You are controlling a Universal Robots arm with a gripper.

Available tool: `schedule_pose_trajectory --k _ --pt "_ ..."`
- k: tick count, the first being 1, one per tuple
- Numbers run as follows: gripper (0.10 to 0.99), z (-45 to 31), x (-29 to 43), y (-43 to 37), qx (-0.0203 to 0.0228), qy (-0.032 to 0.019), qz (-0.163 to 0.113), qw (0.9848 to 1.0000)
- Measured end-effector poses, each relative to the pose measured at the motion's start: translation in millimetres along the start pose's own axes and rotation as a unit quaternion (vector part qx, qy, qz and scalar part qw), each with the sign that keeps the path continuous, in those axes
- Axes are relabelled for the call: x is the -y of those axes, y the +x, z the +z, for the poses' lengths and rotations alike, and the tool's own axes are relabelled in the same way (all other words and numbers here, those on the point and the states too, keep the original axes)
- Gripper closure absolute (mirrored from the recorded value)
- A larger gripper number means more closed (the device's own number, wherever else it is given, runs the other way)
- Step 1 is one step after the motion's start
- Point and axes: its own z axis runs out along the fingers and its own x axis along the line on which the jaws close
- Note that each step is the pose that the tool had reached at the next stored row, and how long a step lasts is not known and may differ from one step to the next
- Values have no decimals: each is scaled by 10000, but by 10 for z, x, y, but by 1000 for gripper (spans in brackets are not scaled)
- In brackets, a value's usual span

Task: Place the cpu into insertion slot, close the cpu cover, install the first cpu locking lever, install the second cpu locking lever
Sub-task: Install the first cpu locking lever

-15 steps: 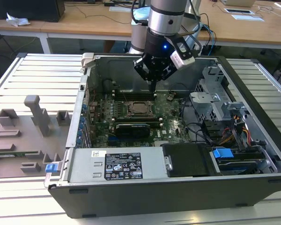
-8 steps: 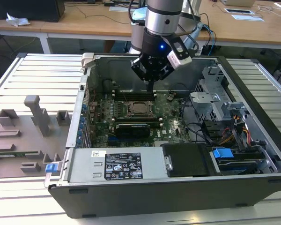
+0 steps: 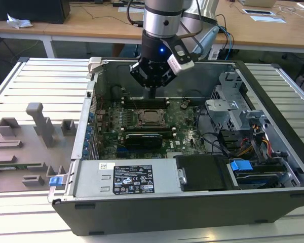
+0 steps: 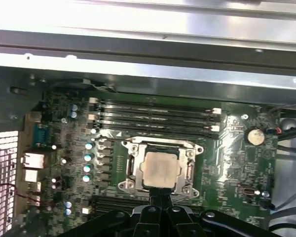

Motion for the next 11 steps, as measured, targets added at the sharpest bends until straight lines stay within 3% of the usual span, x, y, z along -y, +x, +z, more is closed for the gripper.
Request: schedule_pose_trajectory --k 11 --pt "980 10 -24 277 23 2 -1 10000"
